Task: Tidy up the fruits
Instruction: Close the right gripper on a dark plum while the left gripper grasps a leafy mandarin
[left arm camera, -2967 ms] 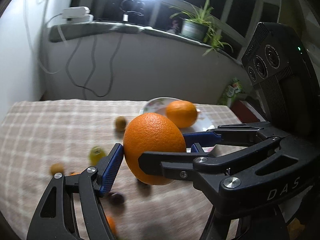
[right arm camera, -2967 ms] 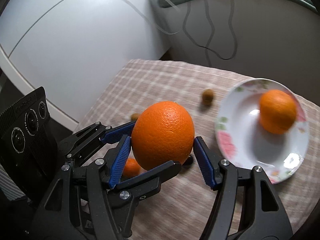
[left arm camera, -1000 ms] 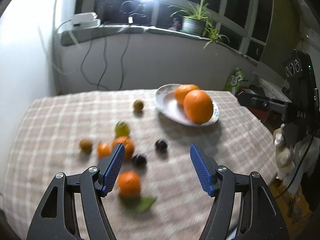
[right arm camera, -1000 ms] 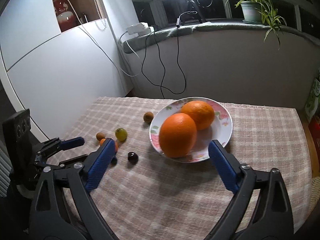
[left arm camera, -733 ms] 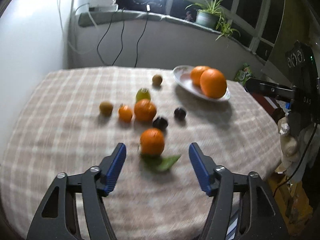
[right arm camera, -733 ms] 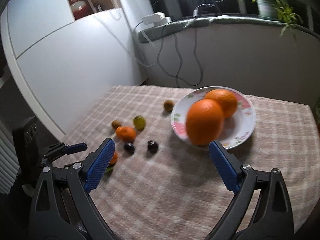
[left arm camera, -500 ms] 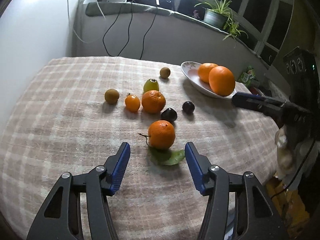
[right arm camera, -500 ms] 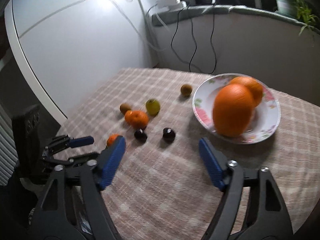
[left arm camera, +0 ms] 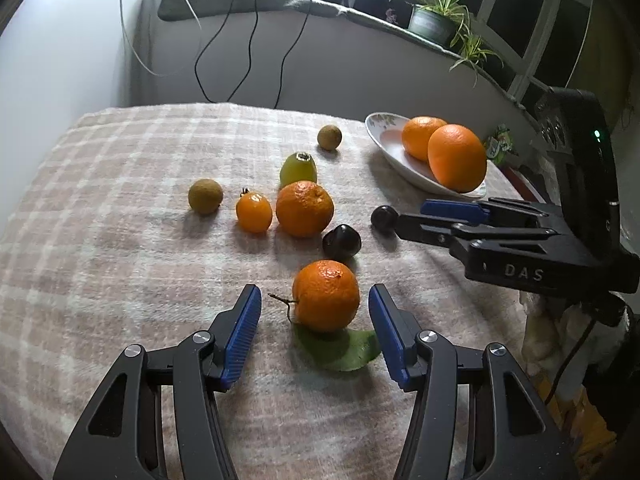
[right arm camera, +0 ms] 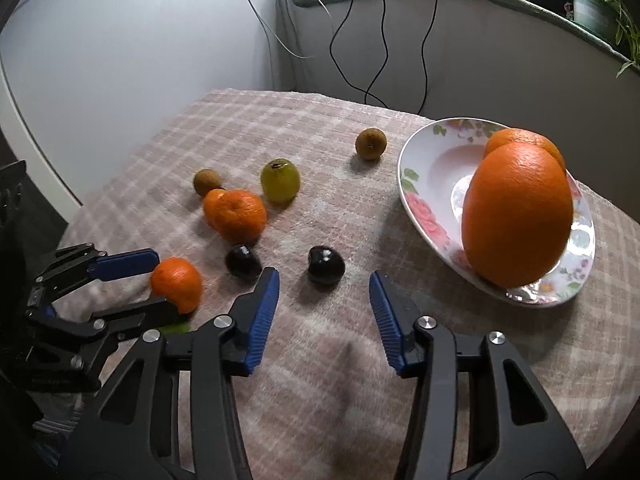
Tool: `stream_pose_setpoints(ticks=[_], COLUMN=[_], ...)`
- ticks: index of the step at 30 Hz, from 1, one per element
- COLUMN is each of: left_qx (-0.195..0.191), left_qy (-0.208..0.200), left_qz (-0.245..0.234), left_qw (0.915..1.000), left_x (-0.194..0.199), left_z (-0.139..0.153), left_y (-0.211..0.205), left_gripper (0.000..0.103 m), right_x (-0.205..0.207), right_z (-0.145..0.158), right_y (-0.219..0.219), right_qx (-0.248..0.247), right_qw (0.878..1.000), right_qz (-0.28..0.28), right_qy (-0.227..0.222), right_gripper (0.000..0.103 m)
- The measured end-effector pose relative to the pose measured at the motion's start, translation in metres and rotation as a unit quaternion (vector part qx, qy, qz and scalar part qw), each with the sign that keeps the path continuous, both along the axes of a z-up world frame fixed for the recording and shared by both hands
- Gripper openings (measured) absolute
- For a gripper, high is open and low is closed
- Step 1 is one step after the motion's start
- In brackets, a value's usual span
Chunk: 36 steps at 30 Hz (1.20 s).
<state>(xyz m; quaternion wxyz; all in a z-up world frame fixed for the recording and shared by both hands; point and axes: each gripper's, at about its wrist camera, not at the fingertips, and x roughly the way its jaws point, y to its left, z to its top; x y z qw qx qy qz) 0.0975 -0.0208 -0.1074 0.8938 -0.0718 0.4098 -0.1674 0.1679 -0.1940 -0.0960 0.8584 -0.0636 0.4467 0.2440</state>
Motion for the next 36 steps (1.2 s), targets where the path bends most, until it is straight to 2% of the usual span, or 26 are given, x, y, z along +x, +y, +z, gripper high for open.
stream_pose_setpoints(ticks=[6,14,20,25,33,36], left_qx=[0.004,0.005,0.001,-0.002,0.035,0.054], left_qy=[0.01,0.011,0.014,0.015,-0.005,-0.012], left_qz=[-0.007,-0.012,-0.005,-0.002,-0.002,-0.007], left_qw=[0.9999,0.9999,0.9999,0.9999,0.9994,0.9984], left_x=[0.008,0.009,0.012,0.017,0.012,0.012], left_z=[-0.005,-0.006,-0.006,-0.006,0.001,0.002], left_y=[0.0,0.001,0.003,0.003,-0.001,-0.002], left_gripper=[0.047,0.047,0.047,0.048,0.048,0.056], right_x=[0.011,0.019,0.019,0.019,0.018,0.018], right_z=[-0.012,-0.019,-0.022,-0.023,-0.023,-0.022], right_y=[0.005,0.012,0.016,0.017,0.018,0.018], right_qx=[-0.005,-0.009,-0.016,-0.017,-0.018,-0.016], right_qw=[1.0,1.0,0.999,0.999,0.999,0.999], right_qz=[0.006,0.015,0.021,0.02,0.025,0.026], right_qy=[0.014,0.021,0.021,0.022,0.019,0.019], right_gripper=[0.039,0.037,0.025,0.025,0.024,0.024])
